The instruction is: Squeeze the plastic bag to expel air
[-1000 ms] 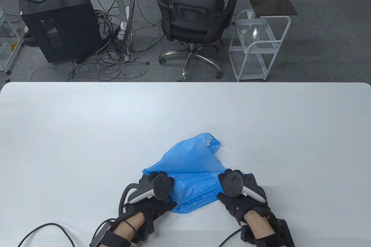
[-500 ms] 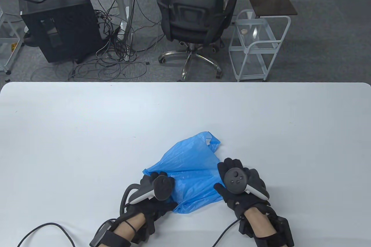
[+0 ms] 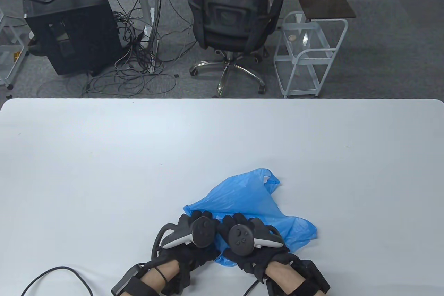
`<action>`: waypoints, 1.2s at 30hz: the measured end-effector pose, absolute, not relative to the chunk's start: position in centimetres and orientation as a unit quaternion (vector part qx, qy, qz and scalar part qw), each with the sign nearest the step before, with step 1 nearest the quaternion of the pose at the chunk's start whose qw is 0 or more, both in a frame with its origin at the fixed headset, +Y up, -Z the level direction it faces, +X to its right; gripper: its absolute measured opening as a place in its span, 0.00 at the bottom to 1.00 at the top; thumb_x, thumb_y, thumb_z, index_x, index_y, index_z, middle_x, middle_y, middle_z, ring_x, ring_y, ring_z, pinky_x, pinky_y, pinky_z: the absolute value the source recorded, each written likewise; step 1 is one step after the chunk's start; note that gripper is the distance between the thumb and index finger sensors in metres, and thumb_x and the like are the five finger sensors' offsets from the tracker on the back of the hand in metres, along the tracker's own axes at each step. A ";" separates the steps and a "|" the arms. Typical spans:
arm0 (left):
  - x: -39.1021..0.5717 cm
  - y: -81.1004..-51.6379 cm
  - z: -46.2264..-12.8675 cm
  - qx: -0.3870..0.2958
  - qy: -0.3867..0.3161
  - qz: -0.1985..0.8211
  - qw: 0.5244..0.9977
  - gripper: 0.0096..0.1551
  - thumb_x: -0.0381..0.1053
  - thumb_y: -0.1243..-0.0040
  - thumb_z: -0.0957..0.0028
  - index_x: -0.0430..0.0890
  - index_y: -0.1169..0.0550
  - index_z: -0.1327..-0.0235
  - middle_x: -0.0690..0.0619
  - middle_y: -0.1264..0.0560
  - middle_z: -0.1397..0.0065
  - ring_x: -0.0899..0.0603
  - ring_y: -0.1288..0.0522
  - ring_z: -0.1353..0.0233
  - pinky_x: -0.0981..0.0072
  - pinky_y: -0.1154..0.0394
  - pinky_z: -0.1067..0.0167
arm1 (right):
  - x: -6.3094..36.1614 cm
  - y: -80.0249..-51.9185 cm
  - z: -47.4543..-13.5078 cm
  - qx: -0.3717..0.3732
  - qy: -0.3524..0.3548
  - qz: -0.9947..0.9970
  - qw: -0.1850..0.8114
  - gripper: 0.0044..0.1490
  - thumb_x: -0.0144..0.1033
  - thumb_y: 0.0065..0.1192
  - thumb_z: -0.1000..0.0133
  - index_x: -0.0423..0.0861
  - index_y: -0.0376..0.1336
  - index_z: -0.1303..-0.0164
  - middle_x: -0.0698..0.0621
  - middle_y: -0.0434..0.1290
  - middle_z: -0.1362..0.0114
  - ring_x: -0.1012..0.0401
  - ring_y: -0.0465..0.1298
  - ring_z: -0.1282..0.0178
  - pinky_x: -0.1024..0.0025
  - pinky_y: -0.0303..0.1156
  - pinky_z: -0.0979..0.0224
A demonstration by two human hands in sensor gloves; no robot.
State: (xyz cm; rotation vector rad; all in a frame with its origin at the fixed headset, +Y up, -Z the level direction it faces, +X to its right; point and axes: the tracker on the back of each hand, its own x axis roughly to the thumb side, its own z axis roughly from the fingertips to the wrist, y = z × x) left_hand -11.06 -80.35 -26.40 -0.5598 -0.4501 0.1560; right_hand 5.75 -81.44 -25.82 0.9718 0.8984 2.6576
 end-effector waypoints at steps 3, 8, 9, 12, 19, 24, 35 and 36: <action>-11.1 -80.4 -26.4 -0.276 -0.218 0.077 0.933 0.53 0.72 0.53 0.47 0.49 0.58 0.21 0.48 0.66 0.17 0.34 0.68 0.18 0.32 0.62 0.27 | 6.2 -81.7 -26.2 0.306 0.326 0.889 0.102 0.41 0.45 0.34 0.34 0.44 0.24 0.24 0.42 0.19 0.20 0.40 0.18 0.25 0.34 0.22 0.29; -11.1 -80.4 -26.4 -0.279 -0.213 0.078 0.933 0.52 0.72 0.53 0.47 0.50 0.59 0.21 0.49 0.66 0.17 0.35 0.69 0.18 0.32 0.62 0.27 | 7.7 -81.8 -27.0 0.261 0.332 0.898 0.122 0.41 0.45 0.34 0.34 0.45 0.24 0.24 0.44 0.18 0.20 0.42 0.17 0.25 0.35 0.20 0.29; -11.1 -80.3 -26.5 -0.280 -0.212 0.077 0.933 0.53 0.72 0.53 0.48 0.50 0.59 0.21 0.49 0.66 0.17 0.35 0.69 0.18 0.32 0.62 0.27 | 8.2 -81.9 -27.4 0.246 0.333 0.901 0.128 0.41 0.44 0.35 0.34 0.45 0.24 0.24 0.44 0.18 0.20 0.43 0.16 0.25 0.35 0.19 0.29; -11.1 -80.4 -26.5 -0.281 -0.210 0.076 0.933 0.53 0.72 0.54 0.47 0.50 0.59 0.21 0.49 0.66 0.17 0.35 0.69 0.18 0.33 0.62 0.27 | 9.8 -81.9 -28.3 0.216 0.335 0.907 0.137 0.41 0.44 0.34 0.33 0.46 0.22 0.24 0.45 0.17 0.21 0.43 0.15 0.25 0.36 0.18 0.29; -11.2 -80.4 -26.5 -0.284 -0.209 0.074 0.933 0.52 0.72 0.54 0.48 0.50 0.59 0.21 0.50 0.67 0.17 0.36 0.69 0.18 0.34 0.63 0.27 | 13.8 -82.1 -30.1 0.137 0.328 0.919 0.169 0.40 0.44 0.33 0.33 0.46 0.22 0.25 0.45 0.17 0.21 0.44 0.15 0.26 0.38 0.16 0.29; -11.2 -80.4 -26.6 -0.286 -0.209 0.074 0.932 0.53 0.72 0.54 0.47 0.50 0.60 0.22 0.50 0.67 0.17 0.36 0.70 0.18 0.34 0.63 0.27 | 16.9 -82.3 -31.2 0.083 0.326 0.922 0.191 0.40 0.44 0.31 0.33 0.46 0.21 0.26 0.46 0.15 0.22 0.46 0.14 0.26 0.41 0.15 0.28; -11.3 -80.5 -26.7 -0.290 -0.211 0.081 0.930 0.53 0.72 0.53 0.48 0.50 0.60 0.22 0.50 0.67 0.18 0.36 0.70 0.18 0.33 0.64 0.27 | 11.9 -77.1 -29.8 0.214 0.205 0.930 0.218 0.42 0.45 0.39 0.34 0.40 0.29 0.23 0.37 0.25 0.19 0.39 0.24 0.24 0.36 0.27 0.28; -11.3 -80.5 -26.7 -0.290 -0.211 0.081 0.930 0.53 0.72 0.54 0.47 0.50 0.60 0.22 0.50 0.67 0.18 0.36 0.70 0.18 0.33 0.64 0.27 | 10.1 -76.8 -29.4 0.235 0.222 0.920 0.220 0.42 0.45 0.39 0.34 0.40 0.29 0.22 0.38 0.25 0.19 0.39 0.24 0.24 0.36 0.27 0.28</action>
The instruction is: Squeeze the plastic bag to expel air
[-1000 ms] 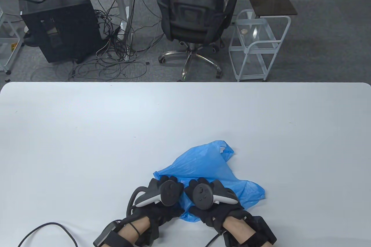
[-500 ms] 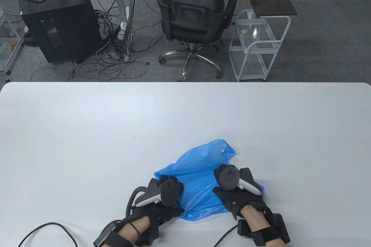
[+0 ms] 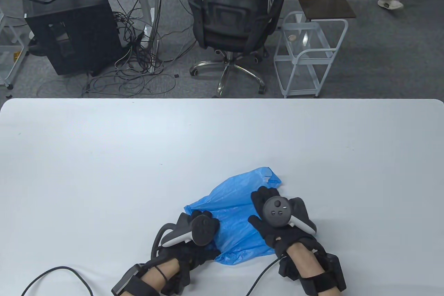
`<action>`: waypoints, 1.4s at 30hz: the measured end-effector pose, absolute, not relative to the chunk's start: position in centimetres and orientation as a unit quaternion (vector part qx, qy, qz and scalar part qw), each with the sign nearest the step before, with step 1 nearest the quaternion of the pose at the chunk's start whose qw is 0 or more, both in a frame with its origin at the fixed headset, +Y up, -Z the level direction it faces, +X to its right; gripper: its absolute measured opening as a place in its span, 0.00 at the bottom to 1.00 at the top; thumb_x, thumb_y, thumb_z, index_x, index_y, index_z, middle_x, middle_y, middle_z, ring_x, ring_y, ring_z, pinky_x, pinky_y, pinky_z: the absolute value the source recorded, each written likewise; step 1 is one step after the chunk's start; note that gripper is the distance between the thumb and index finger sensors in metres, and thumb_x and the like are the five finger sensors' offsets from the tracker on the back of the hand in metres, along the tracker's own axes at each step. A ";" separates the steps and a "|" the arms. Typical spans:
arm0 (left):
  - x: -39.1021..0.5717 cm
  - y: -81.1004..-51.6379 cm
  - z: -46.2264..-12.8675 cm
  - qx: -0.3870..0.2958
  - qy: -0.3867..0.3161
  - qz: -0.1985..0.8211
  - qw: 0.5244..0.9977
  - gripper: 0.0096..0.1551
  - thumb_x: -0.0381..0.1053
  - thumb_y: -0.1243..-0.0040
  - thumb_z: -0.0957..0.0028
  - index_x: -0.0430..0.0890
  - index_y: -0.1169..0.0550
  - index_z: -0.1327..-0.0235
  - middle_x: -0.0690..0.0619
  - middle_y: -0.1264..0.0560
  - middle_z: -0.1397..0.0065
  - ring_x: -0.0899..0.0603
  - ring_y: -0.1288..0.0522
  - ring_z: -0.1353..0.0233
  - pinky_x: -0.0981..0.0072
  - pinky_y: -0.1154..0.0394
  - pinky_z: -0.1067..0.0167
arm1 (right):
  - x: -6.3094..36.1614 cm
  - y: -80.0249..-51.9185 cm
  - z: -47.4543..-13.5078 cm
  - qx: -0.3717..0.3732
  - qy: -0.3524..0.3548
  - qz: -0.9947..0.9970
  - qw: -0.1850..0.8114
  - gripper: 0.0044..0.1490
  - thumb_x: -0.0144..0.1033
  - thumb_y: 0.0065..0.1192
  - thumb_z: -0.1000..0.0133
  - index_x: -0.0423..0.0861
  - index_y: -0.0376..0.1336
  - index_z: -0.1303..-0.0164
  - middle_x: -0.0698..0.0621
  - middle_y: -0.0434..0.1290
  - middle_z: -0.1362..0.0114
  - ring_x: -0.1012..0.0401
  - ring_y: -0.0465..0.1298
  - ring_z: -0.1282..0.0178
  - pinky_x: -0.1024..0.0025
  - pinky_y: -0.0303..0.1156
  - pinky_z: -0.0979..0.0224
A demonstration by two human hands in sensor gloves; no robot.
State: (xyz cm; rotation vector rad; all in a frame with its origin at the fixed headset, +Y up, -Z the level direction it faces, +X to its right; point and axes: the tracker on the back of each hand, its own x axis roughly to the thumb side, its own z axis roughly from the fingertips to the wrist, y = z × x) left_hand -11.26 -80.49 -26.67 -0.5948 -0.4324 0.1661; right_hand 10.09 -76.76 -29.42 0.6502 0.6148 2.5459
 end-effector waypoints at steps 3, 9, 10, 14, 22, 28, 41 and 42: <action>-11.3 -80.5 -26.7 -0.290 -0.212 0.082 0.930 0.53 0.72 0.54 0.47 0.50 0.60 0.22 0.50 0.67 0.18 0.36 0.70 0.18 0.33 0.64 0.27 | 6.4 -77.2 -28.9 0.268 0.277 0.896 0.222 0.41 0.43 0.39 0.34 0.40 0.29 0.23 0.38 0.25 0.19 0.39 0.24 0.23 0.36 0.27 0.27; -11.3 -80.6 -26.7 -0.290 -0.212 0.084 0.929 0.53 0.72 0.53 0.48 0.50 0.59 0.21 0.48 0.67 0.18 0.36 0.70 0.18 0.34 0.64 0.27 | 3.1 -80.4 -30.0 0.252 0.365 0.870 0.216 0.41 0.41 0.37 0.34 0.41 0.25 0.25 0.38 0.23 0.20 0.39 0.23 0.24 0.36 0.26 0.28; -11.3 -80.6 -26.7 -0.291 -0.211 0.084 0.929 0.53 0.72 0.53 0.48 0.50 0.59 0.21 0.50 0.67 0.18 0.36 0.70 0.18 0.34 0.64 0.27 | 3.4 -80.6 -30.2 0.245 0.362 0.869 0.232 0.41 0.40 0.38 0.34 0.41 0.26 0.25 0.39 0.23 0.20 0.41 0.22 0.25 0.38 0.24 0.29; -11.3 -80.6 -26.7 -0.292 -0.210 0.082 0.929 0.53 0.72 0.53 0.48 0.50 0.60 0.21 0.50 0.67 0.18 0.36 0.70 0.18 0.34 0.64 0.27 | 5.3 -81.1 -31.0 0.210 0.354 0.880 0.237 0.40 0.39 0.39 0.34 0.42 0.27 0.24 0.42 0.23 0.20 0.44 0.20 0.25 0.41 0.20 0.29; -11.3 -80.6 -26.8 -0.292 -0.209 0.080 0.930 0.53 0.72 0.54 0.48 0.50 0.60 0.21 0.50 0.67 0.18 0.37 0.70 0.18 0.34 0.64 0.27 | 10.6 -81.4 -33.2 0.108 0.330 0.907 0.237 0.38 0.39 0.37 0.33 0.43 0.27 0.24 0.44 0.21 0.20 0.45 0.19 0.25 0.42 0.20 0.29; -11.3 -80.6 -26.8 -0.294 -0.209 0.079 0.929 0.53 0.72 0.53 0.48 0.50 0.60 0.21 0.50 0.67 0.18 0.37 0.70 0.18 0.34 0.64 0.27 | 13.7 -81.5 -34.1 0.046 0.312 0.920 0.233 0.38 0.40 0.37 0.33 0.44 0.26 0.24 0.44 0.21 0.20 0.44 0.19 0.25 0.41 0.21 0.28; -14.1 -75.7 -26.9 -0.042 -0.202 0.156 0.966 0.40 0.65 0.45 0.48 0.50 0.35 0.24 0.47 0.38 0.17 0.36 0.38 0.19 0.36 0.37 0.29 | 14.1 -81.5 -34.2 0.048 0.317 0.916 0.241 0.39 0.41 0.37 0.33 0.44 0.26 0.24 0.44 0.20 0.21 0.45 0.18 0.26 0.42 0.20 0.29; -14.2 -76.1 -27.3 -0.060 -0.188 0.135 0.971 0.42 0.66 0.46 0.47 0.50 0.38 0.22 0.47 0.41 0.16 0.35 0.41 0.18 0.35 0.39 0.28 | 14.1 -81.5 -34.1 0.048 0.317 0.917 0.239 0.39 0.41 0.37 0.33 0.44 0.26 0.24 0.44 0.20 0.21 0.45 0.18 0.26 0.42 0.20 0.29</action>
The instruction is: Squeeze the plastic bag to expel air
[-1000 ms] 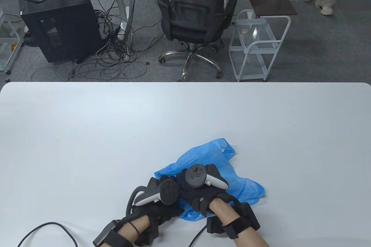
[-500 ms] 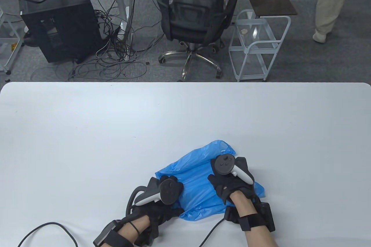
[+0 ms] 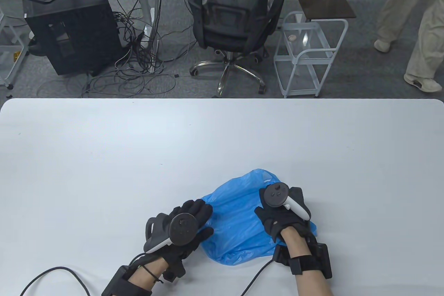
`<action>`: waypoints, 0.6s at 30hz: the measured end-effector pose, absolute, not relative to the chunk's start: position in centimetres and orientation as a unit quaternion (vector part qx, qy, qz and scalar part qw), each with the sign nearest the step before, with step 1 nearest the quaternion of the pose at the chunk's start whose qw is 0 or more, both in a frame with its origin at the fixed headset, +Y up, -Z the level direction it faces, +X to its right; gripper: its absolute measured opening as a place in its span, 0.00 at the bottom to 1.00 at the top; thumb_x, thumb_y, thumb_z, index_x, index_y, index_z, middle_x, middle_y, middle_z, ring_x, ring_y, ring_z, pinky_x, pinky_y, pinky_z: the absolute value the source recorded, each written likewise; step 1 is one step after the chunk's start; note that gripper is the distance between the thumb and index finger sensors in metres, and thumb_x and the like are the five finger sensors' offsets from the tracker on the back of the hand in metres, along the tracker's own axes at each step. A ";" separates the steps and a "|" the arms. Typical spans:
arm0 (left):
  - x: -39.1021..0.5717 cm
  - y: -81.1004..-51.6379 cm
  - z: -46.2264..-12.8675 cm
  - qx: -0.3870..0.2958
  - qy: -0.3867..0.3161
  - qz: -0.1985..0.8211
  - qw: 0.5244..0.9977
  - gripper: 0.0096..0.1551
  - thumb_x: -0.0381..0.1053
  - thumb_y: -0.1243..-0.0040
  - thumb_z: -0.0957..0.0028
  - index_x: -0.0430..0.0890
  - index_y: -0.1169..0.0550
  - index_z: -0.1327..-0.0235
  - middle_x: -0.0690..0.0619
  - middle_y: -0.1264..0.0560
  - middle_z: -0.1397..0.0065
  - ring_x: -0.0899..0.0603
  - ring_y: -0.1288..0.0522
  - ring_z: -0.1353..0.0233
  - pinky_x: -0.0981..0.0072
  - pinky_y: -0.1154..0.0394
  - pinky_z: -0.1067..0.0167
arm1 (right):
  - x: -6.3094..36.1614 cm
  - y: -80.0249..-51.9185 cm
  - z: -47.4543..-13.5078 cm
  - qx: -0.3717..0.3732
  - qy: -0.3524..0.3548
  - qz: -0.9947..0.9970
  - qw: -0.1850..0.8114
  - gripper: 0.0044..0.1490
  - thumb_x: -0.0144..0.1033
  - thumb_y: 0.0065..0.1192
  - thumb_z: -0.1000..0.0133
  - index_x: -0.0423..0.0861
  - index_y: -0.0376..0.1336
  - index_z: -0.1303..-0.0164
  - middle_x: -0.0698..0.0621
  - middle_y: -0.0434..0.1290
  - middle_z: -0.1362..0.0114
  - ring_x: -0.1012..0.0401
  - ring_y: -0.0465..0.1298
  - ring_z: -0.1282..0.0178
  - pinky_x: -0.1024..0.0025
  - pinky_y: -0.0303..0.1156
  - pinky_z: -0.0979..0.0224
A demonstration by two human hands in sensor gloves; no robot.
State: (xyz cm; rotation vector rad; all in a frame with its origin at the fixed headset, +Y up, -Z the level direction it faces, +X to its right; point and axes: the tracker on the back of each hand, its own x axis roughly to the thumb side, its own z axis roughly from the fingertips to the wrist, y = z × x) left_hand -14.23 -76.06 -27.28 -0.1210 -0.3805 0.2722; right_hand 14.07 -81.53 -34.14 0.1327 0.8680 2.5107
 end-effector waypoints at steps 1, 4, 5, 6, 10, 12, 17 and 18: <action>-14.2 -76.5 -27.6 -0.085 -0.180 0.114 0.973 0.44 0.66 0.46 0.47 0.50 0.41 0.21 0.47 0.44 0.15 0.35 0.45 0.17 0.34 0.42 0.27 | 14.1 -81.5 -34.1 0.049 0.317 0.917 0.237 0.39 0.41 0.38 0.33 0.44 0.26 0.24 0.44 0.20 0.21 0.45 0.18 0.26 0.42 0.20 0.29; -14.5 -78.4 -28.5 -0.169 -0.155 0.044 0.972 0.46 0.68 0.49 0.47 0.50 0.46 0.20 0.49 0.50 0.14 0.34 0.51 0.16 0.33 0.47 0.26 | 14.1 -81.6 -34.1 0.050 0.319 0.915 0.240 0.39 0.41 0.38 0.33 0.44 0.26 0.24 0.44 0.20 0.21 0.45 0.18 0.26 0.42 0.19 0.29; -14.6 -78.8 -28.7 -0.178 -0.151 0.039 0.972 0.46 0.68 0.49 0.47 0.50 0.46 0.20 0.49 0.50 0.14 0.34 0.51 0.16 0.33 0.47 0.26 | 14.1 -81.6 -34.1 0.051 0.319 0.915 0.242 0.39 0.41 0.38 0.33 0.44 0.26 0.24 0.44 0.20 0.21 0.45 0.18 0.26 0.43 0.19 0.29; -14.8 -79.3 -29.0 -0.195 -0.145 0.043 0.969 0.46 0.68 0.50 0.47 0.50 0.46 0.20 0.47 0.50 0.15 0.34 0.50 0.16 0.33 0.47 0.27 | 14.2 -81.6 -34.1 0.052 0.320 0.914 0.244 0.39 0.41 0.38 0.33 0.44 0.26 0.24 0.44 0.20 0.21 0.45 0.18 0.26 0.43 0.19 0.29; -14.9 -79.6 -29.1 -0.204 -0.144 0.063 0.966 0.46 0.68 0.50 0.46 0.49 0.46 0.20 0.47 0.51 0.15 0.34 0.52 0.16 0.32 0.47 0.27 | 14.3 -81.6 -34.1 0.052 0.323 0.911 0.252 0.39 0.43 0.38 0.33 0.45 0.26 0.24 0.45 0.19 0.21 0.46 0.17 0.26 0.44 0.18 0.30; -14.8 -79.6 -29.1 -0.210 -0.140 0.065 0.965 0.46 0.68 0.50 0.46 0.49 0.46 0.21 0.48 0.51 0.15 0.34 0.53 0.16 0.32 0.48 0.27 | 14.4 -81.3 -34.1 0.054 0.316 0.911 0.261 0.40 0.43 0.38 0.33 0.44 0.27 0.24 0.44 0.20 0.21 0.45 0.18 0.26 0.43 0.19 0.29; -14.8 -79.7 -29.1 -0.221 -0.138 0.070 0.963 0.46 0.68 0.50 0.46 0.48 0.47 0.21 0.47 0.53 0.15 0.33 0.54 0.17 0.31 0.49 0.27 | 11.0 -77.1 -32.2 0.123 0.241 0.932 0.243 0.42 0.45 0.41 0.34 0.41 0.29 0.23 0.40 0.24 0.20 0.42 0.22 0.25 0.40 0.24 0.29; -14.8 -79.6 -29.1 -0.221 -0.138 0.070 0.963 0.46 0.68 0.50 0.46 0.48 0.47 0.21 0.48 0.53 0.15 0.33 0.55 0.17 0.31 0.49 0.27 | 10.4 -76.7 -31.9 0.136 0.236 0.932 0.240 0.42 0.45 0.41 0.34 0.41 0.29 0.23 0.40 0.24 0.20 0.42 0.23 0.24 0.40 0.24 0.29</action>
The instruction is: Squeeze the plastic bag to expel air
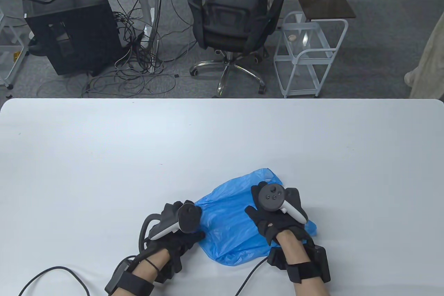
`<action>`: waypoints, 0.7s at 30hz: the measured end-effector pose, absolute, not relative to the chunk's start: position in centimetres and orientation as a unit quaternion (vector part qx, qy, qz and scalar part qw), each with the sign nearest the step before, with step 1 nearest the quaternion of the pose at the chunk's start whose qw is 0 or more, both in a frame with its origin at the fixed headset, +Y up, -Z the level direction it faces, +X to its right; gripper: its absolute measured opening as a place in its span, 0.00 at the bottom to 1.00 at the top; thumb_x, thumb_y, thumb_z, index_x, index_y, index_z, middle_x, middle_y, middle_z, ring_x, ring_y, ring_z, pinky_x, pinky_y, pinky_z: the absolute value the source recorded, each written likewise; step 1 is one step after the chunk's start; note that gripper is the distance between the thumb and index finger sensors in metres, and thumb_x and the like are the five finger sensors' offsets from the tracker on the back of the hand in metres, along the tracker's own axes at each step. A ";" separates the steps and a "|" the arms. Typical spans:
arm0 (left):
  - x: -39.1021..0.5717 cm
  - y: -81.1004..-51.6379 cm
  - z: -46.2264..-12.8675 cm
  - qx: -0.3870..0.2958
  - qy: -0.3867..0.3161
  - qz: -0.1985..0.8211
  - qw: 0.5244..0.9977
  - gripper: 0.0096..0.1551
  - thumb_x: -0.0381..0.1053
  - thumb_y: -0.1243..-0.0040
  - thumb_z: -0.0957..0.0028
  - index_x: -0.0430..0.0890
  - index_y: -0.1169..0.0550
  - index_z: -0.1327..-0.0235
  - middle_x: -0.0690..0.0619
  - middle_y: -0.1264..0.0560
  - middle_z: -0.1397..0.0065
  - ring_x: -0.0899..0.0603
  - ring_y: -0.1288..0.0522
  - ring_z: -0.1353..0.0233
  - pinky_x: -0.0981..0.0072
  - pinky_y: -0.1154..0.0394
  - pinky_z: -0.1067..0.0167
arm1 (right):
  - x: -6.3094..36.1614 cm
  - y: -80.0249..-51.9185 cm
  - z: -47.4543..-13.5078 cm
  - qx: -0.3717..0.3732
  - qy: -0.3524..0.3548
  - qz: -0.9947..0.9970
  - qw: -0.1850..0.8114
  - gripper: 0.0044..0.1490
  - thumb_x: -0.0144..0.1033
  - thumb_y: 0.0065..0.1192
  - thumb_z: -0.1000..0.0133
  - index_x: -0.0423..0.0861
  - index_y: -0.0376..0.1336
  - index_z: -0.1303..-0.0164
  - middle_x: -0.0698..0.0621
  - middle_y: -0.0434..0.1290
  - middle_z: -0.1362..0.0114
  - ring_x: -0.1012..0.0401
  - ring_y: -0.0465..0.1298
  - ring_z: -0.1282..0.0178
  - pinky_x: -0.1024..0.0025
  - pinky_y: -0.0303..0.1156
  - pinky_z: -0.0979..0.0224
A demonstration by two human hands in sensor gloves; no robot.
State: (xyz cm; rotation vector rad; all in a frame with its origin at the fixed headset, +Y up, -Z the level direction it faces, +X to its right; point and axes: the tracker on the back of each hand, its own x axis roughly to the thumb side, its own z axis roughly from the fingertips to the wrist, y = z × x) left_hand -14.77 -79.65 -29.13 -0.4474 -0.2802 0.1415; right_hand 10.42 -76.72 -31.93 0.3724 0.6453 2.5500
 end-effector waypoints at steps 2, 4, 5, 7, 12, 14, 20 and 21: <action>-14.7 -79.6 -29.1 -0.224 -0.136 0.071 0.962 0.46 0.68 0.50 0.46 0.48 0.48 0.21 0.48 0.53 0.15 0.33 0.55 0.17 0.31 0.50 0.27 | 6.3 -75.1 -30.7 0.203 0.234 0.925 0.219 0.42 0.44 0.41 0.34 0.41 0.30 0.22 0.40 0.24 0.19 0.42 0.23 0.24 0.40 0.25 0.29; -14.7 -79.6 -29.1 -0.225 -0.136 0.071 0.962 0.46 0.68 0.50 0.46 0.48 0.48 0.21 0.48 0.53 0.16 0.33 0.55 0.17 0.31 0.50 0.27 | 3.5 -74.9 -30.2 0.238 0.259 0.916 0.195 0.41 0.44 0.40 0.34 0.41 0.29 0.23 0.40 0.24 0.19 0.42 0.23 0.24 0.40 0.25 0.28; -14.8 -79.7 -29.1 -0.227 -0.137 0.071 0.962 0.47 0.68 0.50 0.46 0.48 0.48 0.21 0.48 0.54 0.16 0.33 0.56 0.17 0.31 0.50 0.27 | 1.8 -75.1 -30.1 0.254 0.274 0.910 0.180 0.41 0.43 0.40 0.34 0.41 0.28 0.23 0.40 0.24 0.20 0.42 0.22 0.24 0.40 0.25 0.28; -14.8 -79.7 -29.1 -0.229 -0.136 0.076 0.961 0.46 0.68 0.50 0.46 0.48 0.48 0.21 0.48 0.54 0.16 0.33 0.56 0.17 0.32 0.51 0.27 | -0.8 -76.1 -30.7 0.268 0.308 0.899 0.157 0.41 0.42 0.38 0.34 0.41 0.27 0.24 0.41 0.22 0.20 0.42 0.22 0.24 0.40 0.24 0.28; -15.2 -79.8 -29.3 -0.243 -0.131 0.093 0.956 0.45 0.68 0.50 0.46 0.50 0.49 0.21 0.49 0.55 0.16 0.35 0.58 0.17 0.33 0.53 0.26 | -2.3 -79.6 -32.7 0.228 0.374 0.879 0.189 0.39 0.41 0.34 0.34 0.41 0.25 0.25 0.41 0.22 0.21 0.42 0.21 0.25 0.39 0.24 0.29; -15.3 -79.7 -29.4 -0.245 -0.130 0.099 0.956 0.45 0.68 0.50 0.46 0.51 0.48 0.21 0.49 0.55 0.16 0.35 0.58 0.17 0.33 0.53 0.26 | -1.5 -80.3 -33.3 0.210 0.389 0.868 0.227 0.39 0.41 0.33 0.34 0.42 0.24 0.25 0.41 0.22 0.21 0.43 0.21 0.25 0.40 0.23 0.29; -15.3 -79.6 -29.5 -0.250 -0.125 0.099 0.955 0.45 0.68 0.51 0.45 0.51 0.48 0.21 0.50 0.55 0.16 0.36 0.58 0.16 0.33 0.53 0.26 | 2.6 -80.7 -35.8 0.125 0.355 0.893 0.247 0.38 0.40 0.34 0.34 0.42 0.26 0.25 0.42 0.22 0.20 0.44 0.20 0.25 0.40 0.22 0.30; -15.3 -79.6 -29.5 -0.251 -0.125 0.099 0.955 0.45 0.68 0.51 0.45 0.51 0.48 0.21 0.50 0.55 0.16 0.35 0.58 0.16 0.33 0.53 0.26 | 3.2 -80.8 -36.1 0.114 0.350 0.896 0.249 0.38 0.40 0.35 0.34 0.42 0.26 0.25 0.43 0.22 0.21 0.45 0.20 0.25 0.40 0.21 0.30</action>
